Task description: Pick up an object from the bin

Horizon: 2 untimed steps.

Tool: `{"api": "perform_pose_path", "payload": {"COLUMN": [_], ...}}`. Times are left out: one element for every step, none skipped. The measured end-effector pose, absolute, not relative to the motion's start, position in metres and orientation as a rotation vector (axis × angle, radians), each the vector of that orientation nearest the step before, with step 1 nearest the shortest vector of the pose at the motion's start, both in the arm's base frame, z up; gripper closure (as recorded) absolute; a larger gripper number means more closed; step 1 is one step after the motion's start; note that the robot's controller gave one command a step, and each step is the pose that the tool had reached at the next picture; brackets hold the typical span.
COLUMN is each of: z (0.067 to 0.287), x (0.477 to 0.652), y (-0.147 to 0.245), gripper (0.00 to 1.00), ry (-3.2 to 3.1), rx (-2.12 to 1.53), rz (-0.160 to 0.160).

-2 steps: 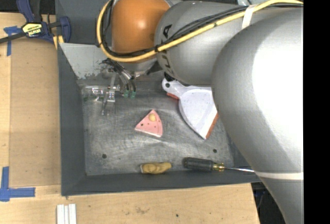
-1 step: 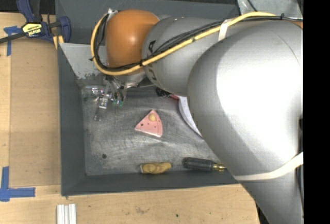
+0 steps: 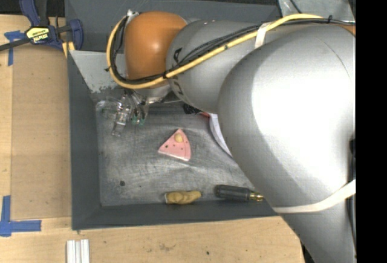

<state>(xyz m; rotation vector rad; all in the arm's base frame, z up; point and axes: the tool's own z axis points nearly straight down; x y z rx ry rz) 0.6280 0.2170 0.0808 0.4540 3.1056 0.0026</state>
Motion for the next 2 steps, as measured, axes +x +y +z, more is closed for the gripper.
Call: {"api": "perform_pose_path", "payload": {"z": [0.0808,0.0852], "x": [0.6280,0.6265], "y": [0.2170,0.2163], "gripper": [1.00,1.00], "ry": [3.106,3.110], "rx": [0.454,0.456], "rz": [0.003,-0.001]}}
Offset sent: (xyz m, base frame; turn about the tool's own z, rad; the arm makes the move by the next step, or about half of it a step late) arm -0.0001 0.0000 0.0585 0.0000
